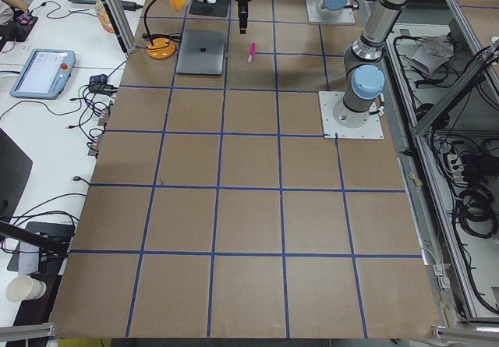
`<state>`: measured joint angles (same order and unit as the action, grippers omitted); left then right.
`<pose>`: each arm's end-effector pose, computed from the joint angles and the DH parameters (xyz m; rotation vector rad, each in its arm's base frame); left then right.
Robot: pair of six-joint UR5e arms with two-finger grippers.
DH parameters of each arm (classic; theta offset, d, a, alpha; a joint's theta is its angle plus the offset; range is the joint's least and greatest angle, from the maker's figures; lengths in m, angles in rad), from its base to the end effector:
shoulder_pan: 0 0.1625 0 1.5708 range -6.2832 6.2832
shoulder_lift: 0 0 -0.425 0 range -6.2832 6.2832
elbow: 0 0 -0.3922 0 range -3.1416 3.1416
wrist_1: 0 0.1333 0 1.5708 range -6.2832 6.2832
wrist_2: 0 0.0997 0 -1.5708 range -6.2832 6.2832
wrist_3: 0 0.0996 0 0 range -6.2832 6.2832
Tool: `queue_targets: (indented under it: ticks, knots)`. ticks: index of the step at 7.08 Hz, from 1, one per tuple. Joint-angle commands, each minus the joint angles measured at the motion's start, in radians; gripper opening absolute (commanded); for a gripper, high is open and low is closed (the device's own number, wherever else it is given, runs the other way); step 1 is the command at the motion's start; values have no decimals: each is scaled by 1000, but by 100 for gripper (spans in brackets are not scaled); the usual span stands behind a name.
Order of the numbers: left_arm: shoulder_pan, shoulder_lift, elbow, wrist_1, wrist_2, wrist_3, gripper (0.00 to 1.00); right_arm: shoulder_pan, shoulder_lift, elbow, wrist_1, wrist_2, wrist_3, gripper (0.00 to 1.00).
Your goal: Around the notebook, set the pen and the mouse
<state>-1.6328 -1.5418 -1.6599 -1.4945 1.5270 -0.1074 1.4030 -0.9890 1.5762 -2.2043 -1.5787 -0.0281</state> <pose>-0.1672 -0.4710 0.4659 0.0697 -3.0957 0.0192 0.0197 -0.6771 0.2054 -0.2186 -3.1207 0.0709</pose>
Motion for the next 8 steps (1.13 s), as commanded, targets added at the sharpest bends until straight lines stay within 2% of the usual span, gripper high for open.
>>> queue_targets:
  ticks: [1, 2, 3, 6, 7, 8]
  knots:
    - [1, 2, 2, -3, 1, 0, 100, 2, 15, -1, 3, 0, 4, 65]
    - [1, 2, 2, -3, 1, 0, 100, 2, 15, 4, 0, -1, 4, 68]
    - [1, 2, 0, -3, 1, 0, 100, 2, 16, 5, -5, 0, 2, 98]
    - [1, 2, 2, -1, 1, 0, 100, 10, -10, -5, 9, 2, 2, 100]
    - [-1, 2, 0, -1, 1, 0, 100, 31, -60, -7, 52, 0, 2, 100]
    - [1, 2, 0, -1, 1, 0, 100, 33, -133, -7, 151, 0, 2, 100]
